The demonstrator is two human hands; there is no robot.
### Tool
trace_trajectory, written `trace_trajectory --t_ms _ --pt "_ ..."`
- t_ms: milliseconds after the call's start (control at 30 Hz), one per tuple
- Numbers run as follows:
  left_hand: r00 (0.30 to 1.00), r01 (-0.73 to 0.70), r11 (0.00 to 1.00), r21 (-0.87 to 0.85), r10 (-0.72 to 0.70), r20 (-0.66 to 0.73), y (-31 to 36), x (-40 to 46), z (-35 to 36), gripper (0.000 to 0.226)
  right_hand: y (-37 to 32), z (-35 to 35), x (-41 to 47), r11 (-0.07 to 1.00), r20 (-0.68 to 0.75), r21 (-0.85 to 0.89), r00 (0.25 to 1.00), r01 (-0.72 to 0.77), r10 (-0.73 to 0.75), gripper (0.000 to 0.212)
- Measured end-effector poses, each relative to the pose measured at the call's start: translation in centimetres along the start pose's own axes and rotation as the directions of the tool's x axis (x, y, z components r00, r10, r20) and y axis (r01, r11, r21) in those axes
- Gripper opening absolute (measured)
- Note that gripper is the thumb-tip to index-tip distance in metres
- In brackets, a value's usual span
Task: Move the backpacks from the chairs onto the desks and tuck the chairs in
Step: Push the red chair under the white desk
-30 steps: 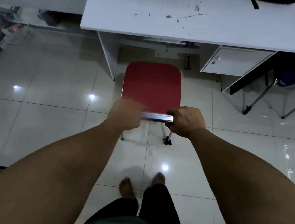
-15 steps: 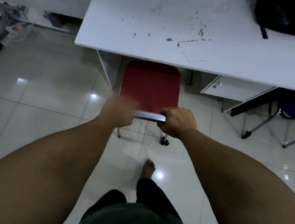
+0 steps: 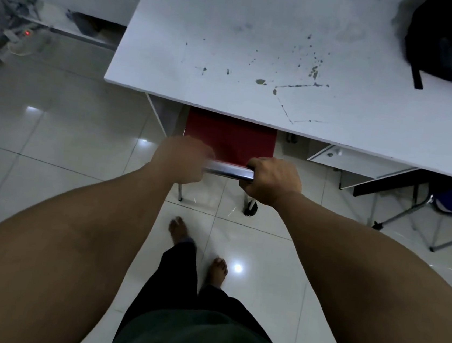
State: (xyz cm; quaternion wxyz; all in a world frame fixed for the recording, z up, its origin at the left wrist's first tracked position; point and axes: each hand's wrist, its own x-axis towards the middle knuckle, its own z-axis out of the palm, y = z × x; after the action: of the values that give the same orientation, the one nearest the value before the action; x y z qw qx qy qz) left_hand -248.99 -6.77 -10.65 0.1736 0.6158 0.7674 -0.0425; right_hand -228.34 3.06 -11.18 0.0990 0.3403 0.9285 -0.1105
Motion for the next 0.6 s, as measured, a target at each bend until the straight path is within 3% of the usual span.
trace_trajectory --t_ms 600 --pt "0.995 -0.097 0.995 -0.003 0.097 0.005 -5.1 8.7 -3.8 0.049 0.7 -2.8 8.7 0.998 0.001 -0.024 0.998 -0.058 0.058 0.035"
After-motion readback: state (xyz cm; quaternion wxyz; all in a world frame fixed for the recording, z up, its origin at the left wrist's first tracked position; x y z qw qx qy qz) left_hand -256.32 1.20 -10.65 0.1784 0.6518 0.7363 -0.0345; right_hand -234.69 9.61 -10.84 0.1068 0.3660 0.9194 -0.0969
